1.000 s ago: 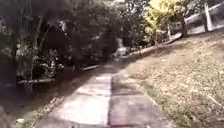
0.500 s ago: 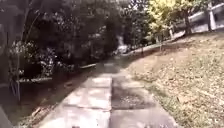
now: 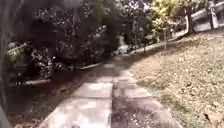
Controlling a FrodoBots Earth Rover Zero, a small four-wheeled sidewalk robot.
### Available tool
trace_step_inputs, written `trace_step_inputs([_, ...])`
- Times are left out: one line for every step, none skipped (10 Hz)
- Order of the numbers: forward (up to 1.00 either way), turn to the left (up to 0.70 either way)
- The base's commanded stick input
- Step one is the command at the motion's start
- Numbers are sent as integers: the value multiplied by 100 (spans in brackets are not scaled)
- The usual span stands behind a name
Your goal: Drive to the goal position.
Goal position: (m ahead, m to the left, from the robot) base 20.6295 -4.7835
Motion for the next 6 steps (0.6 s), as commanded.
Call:
trace_step_inputs([98, 0])
trace_step_inputs([98, 0])
trace_step_inputs([98, 0])
trace_step_inputs([98, 0])
trace_step_inputs([98, 0])
trace_step_inputs([98, 0])
